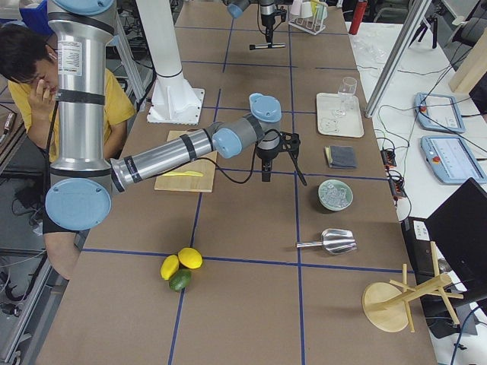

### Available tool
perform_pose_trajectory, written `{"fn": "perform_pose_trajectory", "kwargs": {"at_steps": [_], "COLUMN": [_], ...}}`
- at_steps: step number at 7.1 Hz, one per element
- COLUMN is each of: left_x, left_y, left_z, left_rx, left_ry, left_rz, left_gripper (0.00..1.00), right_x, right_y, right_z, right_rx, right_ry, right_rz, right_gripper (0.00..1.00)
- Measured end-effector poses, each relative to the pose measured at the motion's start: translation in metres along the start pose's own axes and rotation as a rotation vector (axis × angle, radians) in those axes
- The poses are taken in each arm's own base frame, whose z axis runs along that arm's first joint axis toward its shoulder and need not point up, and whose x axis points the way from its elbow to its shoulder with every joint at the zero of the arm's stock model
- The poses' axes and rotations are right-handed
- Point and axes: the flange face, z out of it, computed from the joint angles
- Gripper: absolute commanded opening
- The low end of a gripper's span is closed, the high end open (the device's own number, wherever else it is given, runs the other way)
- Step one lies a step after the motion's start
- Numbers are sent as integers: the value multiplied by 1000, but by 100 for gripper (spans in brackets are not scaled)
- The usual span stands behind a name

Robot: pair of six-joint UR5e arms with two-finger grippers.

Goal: Squeeze lemon into cup
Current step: 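Lift the muddler out and carry it back to its starting spot, then set the muddler upright on the table and open the left gripper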

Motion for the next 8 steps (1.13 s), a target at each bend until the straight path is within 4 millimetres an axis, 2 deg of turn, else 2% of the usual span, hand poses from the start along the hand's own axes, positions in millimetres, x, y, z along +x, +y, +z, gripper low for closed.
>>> {"fn": "perform_pose_trajectory", "kwargs": {"at_steps": [2, 3, 5, 8], "left_x": [-27, -33, -37, -31], "left_y": [0, -1, -1, -1], "left_z": [38, 50, 56, 53], "left_rx": [-79, -96, -106, -86], "left_ry": [-82, -100, -110, -88], "left_rz": [-45, -53, -57, -37], "left_gripper": [0, 0, 0, 0], "right_x": [0, -1, -2, -5], "right_y": [0, 0, 0, 1], "right_z": [-2, -3, -4, -7], "right_rx": [-6, -5, -4, 1], "right_ry": [-11, -14, -17, -22], "right_rz": [2, 2, 1, -5], "right_gripper": [100, 100, 100, 100]}}
